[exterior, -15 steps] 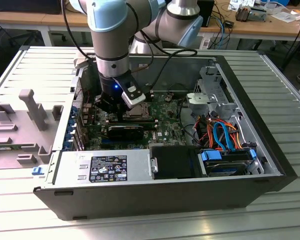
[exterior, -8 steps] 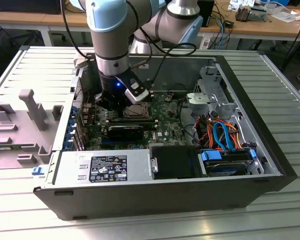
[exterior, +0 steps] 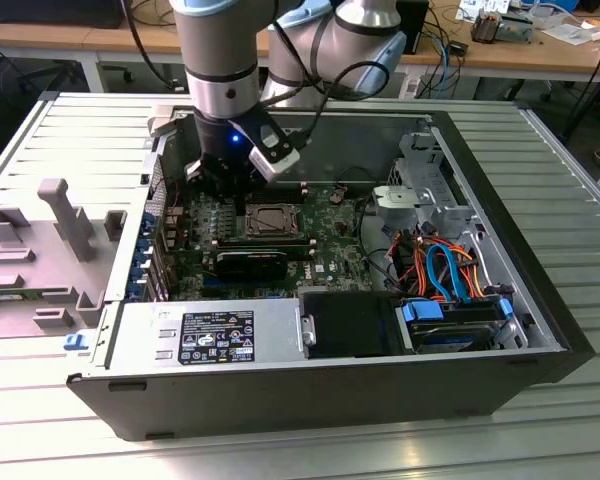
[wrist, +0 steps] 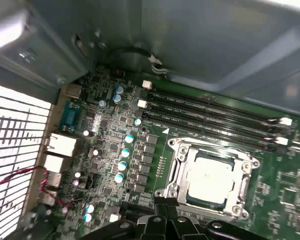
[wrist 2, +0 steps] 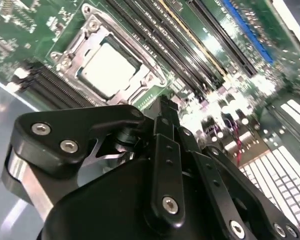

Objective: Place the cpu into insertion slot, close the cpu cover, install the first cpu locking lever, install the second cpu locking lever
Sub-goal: 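Install the second cpu locking lever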

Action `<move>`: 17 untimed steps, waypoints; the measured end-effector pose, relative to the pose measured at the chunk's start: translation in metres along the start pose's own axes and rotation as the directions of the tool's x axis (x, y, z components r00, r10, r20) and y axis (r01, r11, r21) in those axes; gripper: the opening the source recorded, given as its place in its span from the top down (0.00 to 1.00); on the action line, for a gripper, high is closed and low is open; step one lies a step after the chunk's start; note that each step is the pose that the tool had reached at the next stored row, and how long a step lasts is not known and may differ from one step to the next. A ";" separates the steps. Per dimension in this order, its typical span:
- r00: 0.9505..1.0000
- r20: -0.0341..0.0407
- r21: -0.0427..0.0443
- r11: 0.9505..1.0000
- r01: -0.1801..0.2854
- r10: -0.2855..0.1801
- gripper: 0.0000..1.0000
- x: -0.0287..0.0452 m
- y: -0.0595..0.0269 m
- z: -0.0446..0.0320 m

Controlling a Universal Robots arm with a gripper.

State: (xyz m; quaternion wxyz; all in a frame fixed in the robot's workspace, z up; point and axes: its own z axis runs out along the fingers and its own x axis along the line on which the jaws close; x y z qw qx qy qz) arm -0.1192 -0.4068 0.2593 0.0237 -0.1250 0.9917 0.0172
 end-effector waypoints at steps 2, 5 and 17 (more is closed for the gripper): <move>1.000 0.000 0.000 1.000 0.000 0.000 0.89 -0.0006 0.0002 -0.0080; 1.000 -0.017 -0.004 1.000 -0.001 0.001 0.89 -0.0062 -0.0037 -0.0088; 0.998 -0.070 -0.059 0.998 -0.006 0.001 0.89 -0.0242 -0.0299 -0.0074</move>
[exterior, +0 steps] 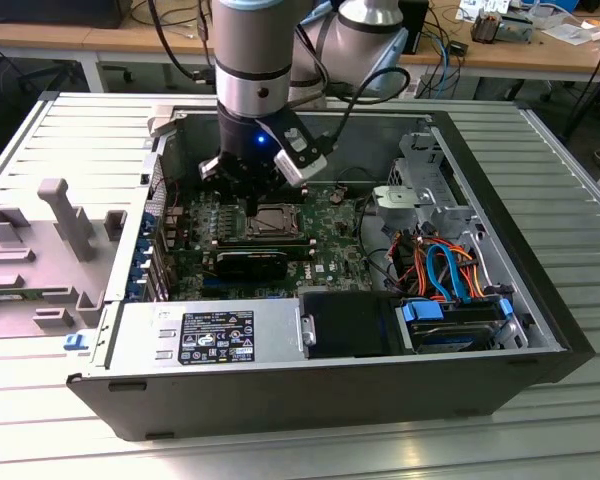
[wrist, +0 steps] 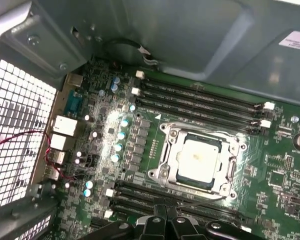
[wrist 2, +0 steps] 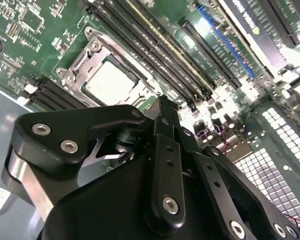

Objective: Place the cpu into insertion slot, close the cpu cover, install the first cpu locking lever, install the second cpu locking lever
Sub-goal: 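Install the second cpu locking lever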

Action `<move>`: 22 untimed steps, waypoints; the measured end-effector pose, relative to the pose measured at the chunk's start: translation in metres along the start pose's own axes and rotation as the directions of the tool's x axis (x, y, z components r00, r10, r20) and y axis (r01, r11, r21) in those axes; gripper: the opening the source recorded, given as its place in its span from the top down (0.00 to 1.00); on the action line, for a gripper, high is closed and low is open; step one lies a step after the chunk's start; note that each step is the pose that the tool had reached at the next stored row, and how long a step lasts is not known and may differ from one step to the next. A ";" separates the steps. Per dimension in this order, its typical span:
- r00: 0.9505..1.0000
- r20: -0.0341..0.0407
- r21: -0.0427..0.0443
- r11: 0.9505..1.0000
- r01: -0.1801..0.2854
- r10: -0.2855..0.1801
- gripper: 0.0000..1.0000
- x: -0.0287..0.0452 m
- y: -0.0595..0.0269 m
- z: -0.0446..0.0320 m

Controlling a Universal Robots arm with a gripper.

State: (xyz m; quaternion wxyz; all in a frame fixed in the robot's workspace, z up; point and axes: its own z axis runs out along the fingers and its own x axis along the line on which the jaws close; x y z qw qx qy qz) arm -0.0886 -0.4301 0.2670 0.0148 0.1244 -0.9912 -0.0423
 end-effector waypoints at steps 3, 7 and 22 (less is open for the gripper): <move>1.000 0.003 -0.029 1.000 0.001 -0.001 0.89 0.0000 -0.0024 0.0008; 1.000 0.005 -0.038 0.999 0.001 -0.001 0.89 0.0009 -0.0061 0.0017; 1.000 -0.001 -0.065 0.998 0.001 -0.001 0.89 0.0000 -0.0096 0.0136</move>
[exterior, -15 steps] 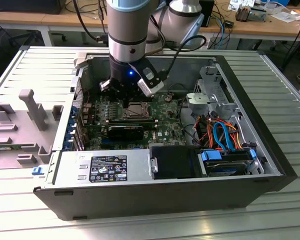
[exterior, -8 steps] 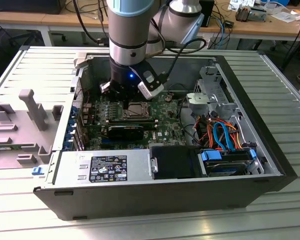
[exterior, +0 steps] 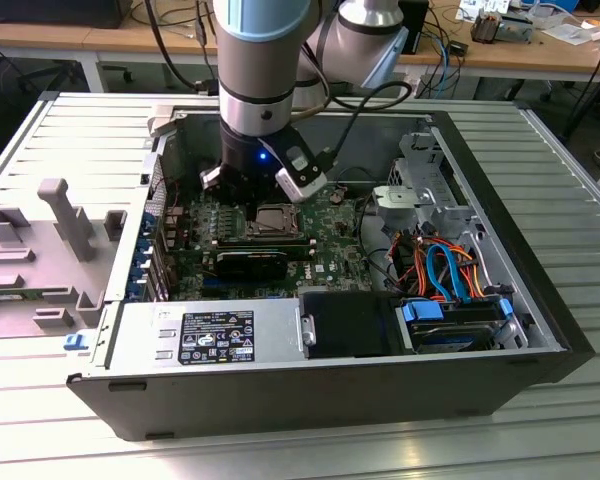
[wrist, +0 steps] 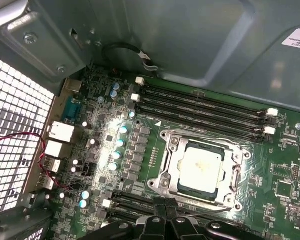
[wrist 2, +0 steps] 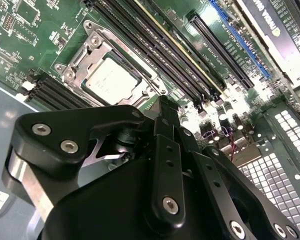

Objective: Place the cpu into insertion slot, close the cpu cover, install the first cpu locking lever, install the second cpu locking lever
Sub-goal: 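Install the second cpu locking lever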

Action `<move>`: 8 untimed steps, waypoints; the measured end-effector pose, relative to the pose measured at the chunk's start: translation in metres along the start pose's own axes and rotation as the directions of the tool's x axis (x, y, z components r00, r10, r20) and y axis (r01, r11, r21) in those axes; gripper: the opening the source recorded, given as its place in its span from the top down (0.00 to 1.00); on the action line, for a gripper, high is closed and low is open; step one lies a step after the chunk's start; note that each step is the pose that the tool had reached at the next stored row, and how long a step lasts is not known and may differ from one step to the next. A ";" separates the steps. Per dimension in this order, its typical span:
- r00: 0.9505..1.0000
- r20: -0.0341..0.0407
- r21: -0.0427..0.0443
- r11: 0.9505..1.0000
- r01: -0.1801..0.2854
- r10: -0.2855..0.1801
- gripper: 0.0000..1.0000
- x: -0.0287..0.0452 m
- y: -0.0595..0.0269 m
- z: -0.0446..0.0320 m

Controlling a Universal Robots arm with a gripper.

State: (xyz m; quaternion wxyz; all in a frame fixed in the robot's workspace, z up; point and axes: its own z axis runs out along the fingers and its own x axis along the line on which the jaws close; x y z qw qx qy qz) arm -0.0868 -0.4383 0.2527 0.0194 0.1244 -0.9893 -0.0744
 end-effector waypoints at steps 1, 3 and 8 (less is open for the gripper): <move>1.000 0.001 -0.004 1.000 0.000 0.000 0.89 0.0002 -0.0006 0.0003; 1.000 0.003 -0.011 1.000 0.001 -0.001 0.89 0.0004 -0.0019 0.0005; 1.000 0.003 -0.011 1.000 0.001 -0.001 0.89 0.0022 -0.0085 -0.0004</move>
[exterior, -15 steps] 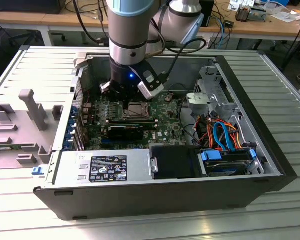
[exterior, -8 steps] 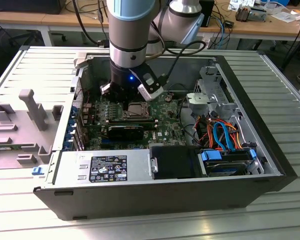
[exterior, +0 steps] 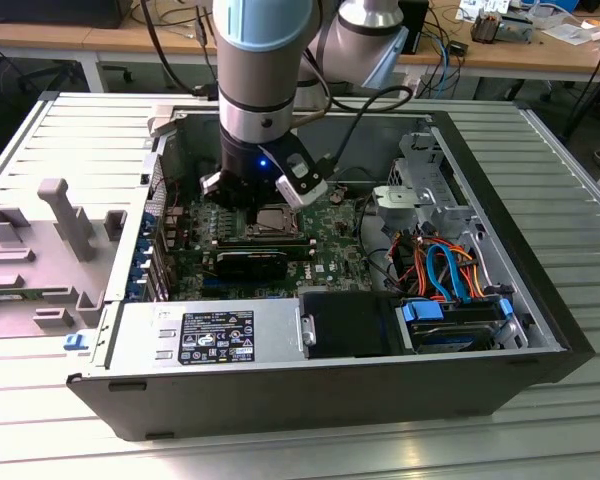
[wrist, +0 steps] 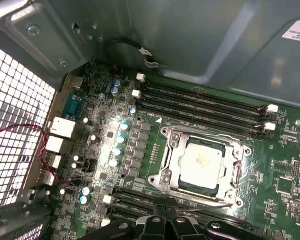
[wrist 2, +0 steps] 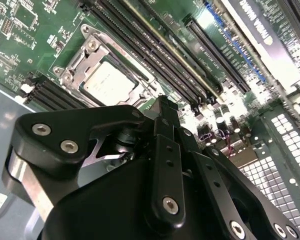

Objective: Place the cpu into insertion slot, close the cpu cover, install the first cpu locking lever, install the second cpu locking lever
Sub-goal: 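Install the second cpu locking lever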

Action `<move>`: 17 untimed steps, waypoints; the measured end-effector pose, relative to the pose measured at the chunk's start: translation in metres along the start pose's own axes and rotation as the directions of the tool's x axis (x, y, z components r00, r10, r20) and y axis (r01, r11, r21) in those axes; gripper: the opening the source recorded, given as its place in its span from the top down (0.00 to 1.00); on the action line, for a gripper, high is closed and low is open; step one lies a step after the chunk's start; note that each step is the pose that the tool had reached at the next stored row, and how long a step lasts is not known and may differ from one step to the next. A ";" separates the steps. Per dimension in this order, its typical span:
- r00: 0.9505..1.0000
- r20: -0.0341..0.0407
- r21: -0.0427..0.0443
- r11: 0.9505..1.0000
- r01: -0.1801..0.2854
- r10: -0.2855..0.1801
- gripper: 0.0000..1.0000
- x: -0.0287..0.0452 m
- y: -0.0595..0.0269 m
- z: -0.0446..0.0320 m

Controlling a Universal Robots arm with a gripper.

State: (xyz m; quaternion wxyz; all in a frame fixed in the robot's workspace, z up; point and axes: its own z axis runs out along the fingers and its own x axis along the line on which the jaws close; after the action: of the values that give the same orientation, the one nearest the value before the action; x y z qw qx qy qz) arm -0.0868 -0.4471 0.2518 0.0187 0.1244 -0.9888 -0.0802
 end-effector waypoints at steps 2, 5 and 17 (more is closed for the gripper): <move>1.000 0.000 0.000 1.000 0.000 0.000 0.89 0.0006 -0.0022 0.0002; 1.000 0.000 0.000 1.000 0.000 0.000 0.89 0.0010 -0.0044 0.0024; 1.000 0.000 0.000 1.000 0.000 0.000 0.89 0.0036 -0.0096 0.0126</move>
State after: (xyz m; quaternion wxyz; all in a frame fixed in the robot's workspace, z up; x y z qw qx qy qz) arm -0.0887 -0.4552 0.2379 0.0186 0.1245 -0.9888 -0.0805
